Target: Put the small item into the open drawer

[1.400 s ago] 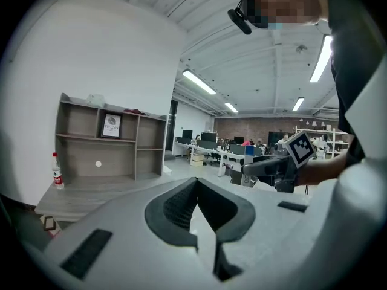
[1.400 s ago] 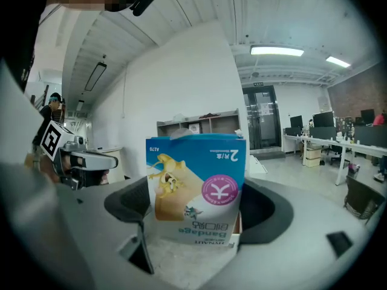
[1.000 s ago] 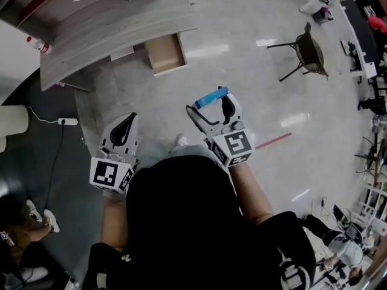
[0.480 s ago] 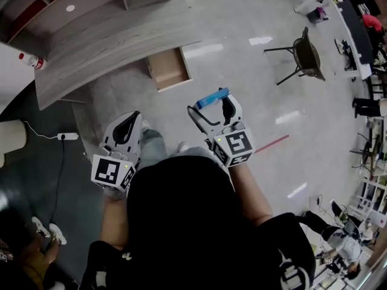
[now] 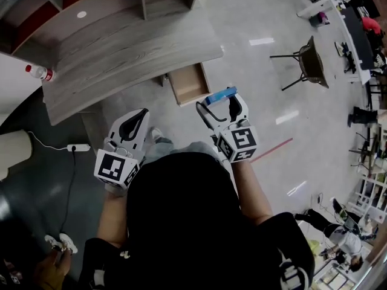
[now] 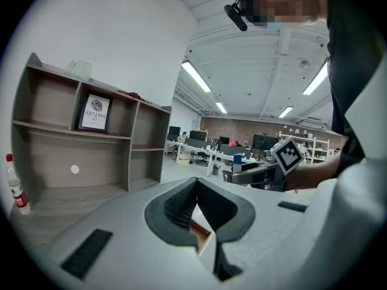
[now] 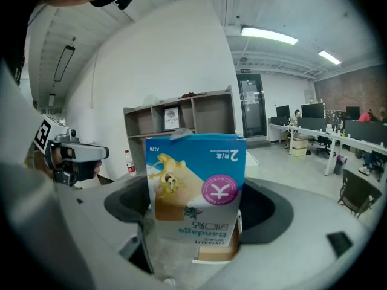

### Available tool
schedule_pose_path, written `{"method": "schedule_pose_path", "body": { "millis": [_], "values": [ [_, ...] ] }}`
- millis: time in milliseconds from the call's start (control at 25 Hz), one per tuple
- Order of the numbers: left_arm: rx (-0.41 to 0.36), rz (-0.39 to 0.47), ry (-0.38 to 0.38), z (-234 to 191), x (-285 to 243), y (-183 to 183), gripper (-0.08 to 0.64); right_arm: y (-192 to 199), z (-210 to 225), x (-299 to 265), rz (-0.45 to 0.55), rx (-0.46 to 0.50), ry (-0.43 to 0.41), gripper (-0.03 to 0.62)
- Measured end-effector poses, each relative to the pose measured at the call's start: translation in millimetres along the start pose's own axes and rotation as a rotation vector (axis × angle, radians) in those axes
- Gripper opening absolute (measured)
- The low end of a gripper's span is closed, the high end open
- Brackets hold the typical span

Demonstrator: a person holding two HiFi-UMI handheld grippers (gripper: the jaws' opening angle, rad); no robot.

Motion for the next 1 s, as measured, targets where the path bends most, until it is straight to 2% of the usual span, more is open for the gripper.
{"method": "schedule_pose_path", "body": {
  "millis": [200,360,480,720,1000],
  "values": [
    [-0.002,-0.009,0.013,-3.7,7.2,-6.6,0.002,-2.7,-3.9,-7.4,-0.027,-0.003,0.01,0.454],
    [0.013,-0.011,0.004,-37.3,2.7,-4.8,0.002,2.2,-10.0,-46.9,-0.054,0.0,0.003,0.454],
    [0.012,-0.023,-0.008,-43.3,-3.7,-7.6,0.002,7.8,-5.4,-61.1,-0.076,0.003,-0.012,0.454],
    [0.025,-0.041,-0.061,-38.2,-21.7,-12.7,0.002,26.9,15.6,-78.2,-0.137,0.0,-0.062,0.454],
    [0.045,-0.057,-0.145,-37.0,-38.4,-12.1,0.002,67.7,36.9,-110.3,-0.231,-0.003,-0.134,0.454]
  ]
}}
Point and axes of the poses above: the fingertips, and each gripper's own axes: x backward along the fingers, z to its right, y out of its underside, the point moved 1 cm from there along x, backward along the fingers, and after that the axes turned 5 degrees about x, right-handed, at the moved point
